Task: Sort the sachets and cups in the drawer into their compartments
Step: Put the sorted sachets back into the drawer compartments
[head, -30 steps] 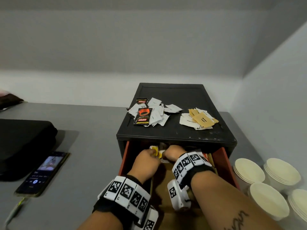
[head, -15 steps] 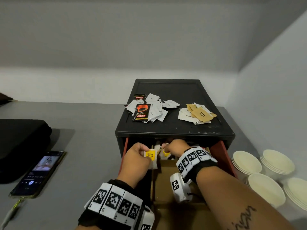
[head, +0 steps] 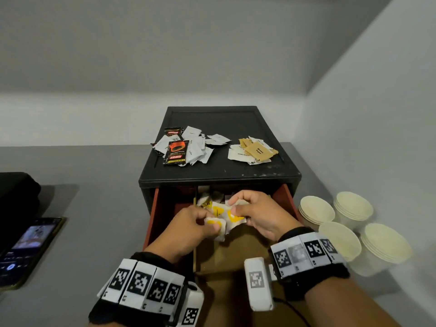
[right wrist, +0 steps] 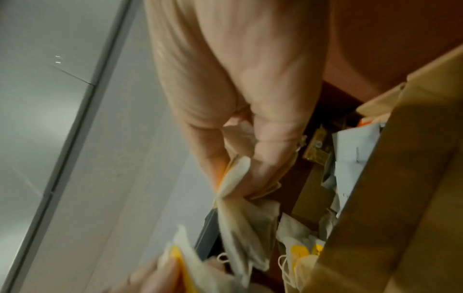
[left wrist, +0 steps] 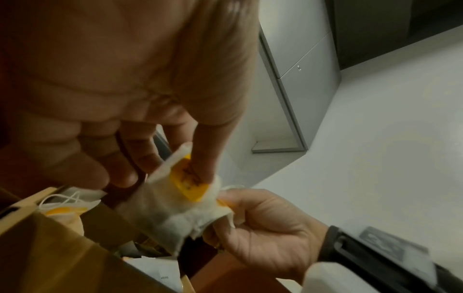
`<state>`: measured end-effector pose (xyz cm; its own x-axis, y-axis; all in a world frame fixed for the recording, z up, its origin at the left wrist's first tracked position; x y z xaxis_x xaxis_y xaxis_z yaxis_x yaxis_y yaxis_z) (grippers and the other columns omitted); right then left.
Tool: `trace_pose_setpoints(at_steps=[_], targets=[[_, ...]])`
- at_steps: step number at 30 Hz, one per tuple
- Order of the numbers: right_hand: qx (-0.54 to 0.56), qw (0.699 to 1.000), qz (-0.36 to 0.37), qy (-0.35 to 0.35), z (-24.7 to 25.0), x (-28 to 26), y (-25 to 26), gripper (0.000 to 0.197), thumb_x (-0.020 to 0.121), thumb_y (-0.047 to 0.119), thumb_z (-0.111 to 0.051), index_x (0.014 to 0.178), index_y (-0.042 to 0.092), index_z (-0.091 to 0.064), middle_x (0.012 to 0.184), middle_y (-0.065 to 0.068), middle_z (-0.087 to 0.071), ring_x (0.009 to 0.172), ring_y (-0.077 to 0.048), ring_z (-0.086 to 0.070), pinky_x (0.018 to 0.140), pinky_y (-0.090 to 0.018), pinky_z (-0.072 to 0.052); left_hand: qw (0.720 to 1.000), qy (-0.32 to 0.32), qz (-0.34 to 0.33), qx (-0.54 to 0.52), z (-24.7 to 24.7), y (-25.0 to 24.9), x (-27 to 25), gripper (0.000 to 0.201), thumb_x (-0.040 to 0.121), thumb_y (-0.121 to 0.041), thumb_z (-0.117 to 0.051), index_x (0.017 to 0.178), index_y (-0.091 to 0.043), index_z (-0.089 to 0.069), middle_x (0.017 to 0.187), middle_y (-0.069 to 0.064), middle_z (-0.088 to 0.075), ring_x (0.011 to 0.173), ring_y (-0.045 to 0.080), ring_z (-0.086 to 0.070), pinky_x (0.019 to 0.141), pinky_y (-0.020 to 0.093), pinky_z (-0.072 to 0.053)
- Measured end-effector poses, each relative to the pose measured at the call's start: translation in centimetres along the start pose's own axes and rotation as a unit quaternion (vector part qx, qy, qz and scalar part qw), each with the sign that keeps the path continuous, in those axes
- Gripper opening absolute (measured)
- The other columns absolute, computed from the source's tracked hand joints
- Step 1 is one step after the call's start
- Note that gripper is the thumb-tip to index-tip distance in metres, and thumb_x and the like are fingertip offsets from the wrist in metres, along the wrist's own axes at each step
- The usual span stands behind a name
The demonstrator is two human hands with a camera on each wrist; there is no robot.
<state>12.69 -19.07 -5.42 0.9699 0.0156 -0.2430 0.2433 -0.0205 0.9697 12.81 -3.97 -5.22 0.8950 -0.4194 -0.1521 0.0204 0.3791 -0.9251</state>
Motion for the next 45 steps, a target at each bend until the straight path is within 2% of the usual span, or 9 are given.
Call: trace_pose_setpoints(at_steps=[5,10,15,24,28,32,36,40,45], targets=[[-0.053,0.997,0.046,0.020,0.0,-1.7,-0.2,0.028,0.080,-0.014,-0.060,0.076,0.014,-0.062,0.083,-0.007,-0.061,0.079,-0.018,-0.059,0.071,-0.030,-0.048,0.999,0.032,-0.017,0.021,-1.3,-0.6,0.1,0.012,0.079,-0.012,-0.073,0.075,-0.023,-0.071,0.128,-0.005,-0.050,0.128,0.003,-0.034,0.104,0.024,-0.024],[0.030,0.996,0.073,0.027,0.8,-2.3,0.0,0.029,0.081,-0.016,-0.056,0.075,0.012,-0.061,0.083,-0.005,-0.062,0.077,-0.016,-0.060,0.070,-0.028,-0.051,0.992,0.015,0.018,-0.125,-1.2,0.4,-0.3,0.009,0.086,-0.005,-0.064,0.081,-0.011,-0.070,0.094,0.018,-0.067,0.090,0.028,-0.060,0.097,0.053,-0.044],[0.114,0.990,0.075,0.039,1.1,-2.4,0.0,0.025,0.083,-0.014,-0.055,0.076,0.009,-0.060,0.088,-0.007,-0.064,0.079,-0.019,-0.063,0.064,-0.024,-0.055,0.970,-0.024,0.033,-0.242,-1.1,0.4,-0.6,0.013,0.088,-0.004,-0.055,0.092,-0.004,-0.068,0.095,0.016,-0.070,0.091,0.028,-0.064,0.085,0.042,-0.052],[0.025,0.997,0.069,-0.024,1.8,-1.9,-0.5,0.024,0.083,-0.010,-0.059,0.081,0.014,-0.063,0.087,-0.004,-0.064,0.077,-0.015,-0.060,0.071,-0.028,-0.051,0.949,-0.142,-0.025,-0.282,0.6,-0.3,-0.9,0.010,0.085,-0.005,-0.060,0.088,-0.004,-0.070,0.080,0.010,-0.073,0.070,0.017,-0.069,0.058,0.024,-0.055],[0.027,0.994,0.076,-0.070,2.5,-1.7,-0.5,0.022,0.082,-0.008,-0.062,0.083,0.014,-0.064,0.090,-0.005,-0.067,0.088,-0.022,-0.061,0.088,-0.042,-0.050,0.966,-0.088,-0.020,-0.244,-0.6,-0.7,-1.0,0.016,0.086,-0.002,-0.059,0.098,-0.009,-0.068,0.090,0.013,-0.073,0.074,0.015,-0.071,0.058,0.022,-0.055],[0.029,0.994,0.096,-0.047,1.9,-2.0,0.0,0.023,0.080,-0.009,-0.063,0.083,0.014,-0.064,0.082,-0.002,-0.066,0.082,-0.018,-0.062,0.077,-0.036,-0.052,0.969,-0.026,0.002,-0.244,-2.3,-0.6,-0.8,0.043,0.080,0.008,-0.063,0.115,-0.016,-0.055,0.096,0.015,-0.073,0.084,0.024,-0.070,0.071,0.033,-0.058],[-0.038,0.995,0.093,-0.019,0.9,-2.3,0.0,0.019,0.085,-0.001,-0.061,0.081,0.017,-0.067,0.079,0.002,-0.067,0.079,-0.014,-0.063,0.077,-0.033,-0.052,0.971,-0.007,0.019,-0.240,-3.3,-0.3,-0.8,0.040,0.078,0.009,-0.065,0.110,-0.013,-0.055,0.089,0.013,-0.073,0.074,0.020,-0.070,0.063,0.027,-0.058],[0.040,0.999,0.022,0.013,0.5,-2.3,-0.6,0.028,0.100,0.009,-0.040,0.091,0.012,-0.066,0.088,-0.007,-0.070,0.082,-0.017,-0.066,0.077,-0.029,-0.054,0.974,-0.045,0.036,-0.220,-3.1,0.4,-0.6,0.035,0.078,0.008,-0.067,0.107,-0.008,-0.057,0.089,0.012,-0.071,0.074,0.019,-0.068,0.062,0.024,-0.056],[0.069,0.997,0.013,0.042,-0.1,-2.5,-0.6,0.032,0.102,0.014,-0.035,0.095,0.013,-0.066,0.090,-0.007,-0.072,0.084,-0.017,-0.068,0.079,-0.032,-0.055,0.981,-0.031,0.048,-0.188,-3.5,0.8,-0.8,0.017,0.080,0.002,-0.068,0.095,-0.004,-0.065,0.089,0.017,-0.071,0.075,0.024,-0.066,0.068,0.032,-0.055]])
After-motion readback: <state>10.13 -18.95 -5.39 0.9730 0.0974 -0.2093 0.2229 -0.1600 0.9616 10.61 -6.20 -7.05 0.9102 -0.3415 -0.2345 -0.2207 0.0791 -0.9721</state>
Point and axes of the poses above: each hand's wrist, its own x-axis towards the middle knuckle, its own z-axis out of the back of the hand, y = z × x, the point moved 6 cm from there along x, towards the middle knuckle
